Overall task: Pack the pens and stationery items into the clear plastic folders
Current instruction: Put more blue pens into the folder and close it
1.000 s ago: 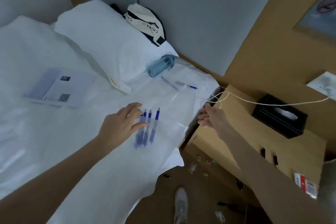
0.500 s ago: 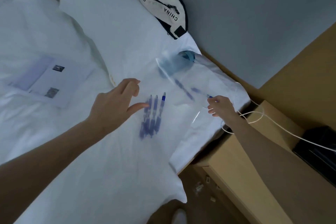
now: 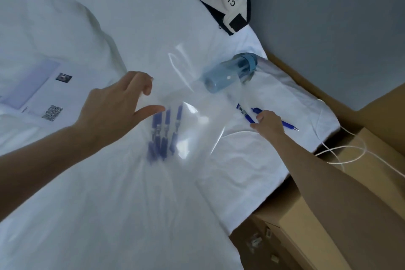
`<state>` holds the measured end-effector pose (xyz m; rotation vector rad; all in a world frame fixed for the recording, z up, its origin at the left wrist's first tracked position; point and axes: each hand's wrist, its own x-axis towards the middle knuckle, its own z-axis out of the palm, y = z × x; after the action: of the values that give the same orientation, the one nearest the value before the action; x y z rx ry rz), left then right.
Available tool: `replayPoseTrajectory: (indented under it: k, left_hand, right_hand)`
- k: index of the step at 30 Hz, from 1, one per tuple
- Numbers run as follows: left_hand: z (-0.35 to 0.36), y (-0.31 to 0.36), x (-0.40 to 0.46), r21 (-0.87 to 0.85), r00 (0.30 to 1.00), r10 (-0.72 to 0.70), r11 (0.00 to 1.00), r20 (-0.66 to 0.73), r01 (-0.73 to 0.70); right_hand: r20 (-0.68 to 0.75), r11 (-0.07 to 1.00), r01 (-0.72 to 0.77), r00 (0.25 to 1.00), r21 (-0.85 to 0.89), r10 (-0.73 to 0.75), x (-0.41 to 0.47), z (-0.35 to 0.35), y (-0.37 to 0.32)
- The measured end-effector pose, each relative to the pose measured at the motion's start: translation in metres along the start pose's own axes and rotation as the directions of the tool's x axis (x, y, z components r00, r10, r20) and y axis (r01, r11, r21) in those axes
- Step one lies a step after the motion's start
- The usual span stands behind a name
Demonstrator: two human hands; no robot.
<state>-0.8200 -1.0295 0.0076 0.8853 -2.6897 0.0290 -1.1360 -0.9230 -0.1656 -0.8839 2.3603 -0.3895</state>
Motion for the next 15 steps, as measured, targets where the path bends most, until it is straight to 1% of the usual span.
replayPoseTrajectory:
  k: [6,10,12,15]
  left_hand:
    - [0.007,0.000,0.000,0.001,1.000,-0.008,1.000,-0.004,0.008]
    - [0.004,0.000,-0.004,-0.019,0.999,-0.034,0.999,0.006,0.034]
    - [0.001,0.000,-0.005,-0.020,0.999,-0.039,0.999,0.004,0.039]
    - [-0.001,0.001,-0.006,-0.022,0.999,-0.043,0.999,0.004,0.043]
  right_hand:
    - [-0.072,0.991,0.026,0.997,-0.129,-0.036,0.004,0.011,-0.005]
    - [-0.115,0.992,-0.004,0.993,-0.126,-0.011,0.001,0.007,-0.004]
    - [-0.138,0.998,0.005,0.990,-0.069,-0.014,-0.002,0.000,0.001]
    - [-0.140,0.982,0.054,0.990,0.182,-0.029,-0.009,-0.015,0.012]
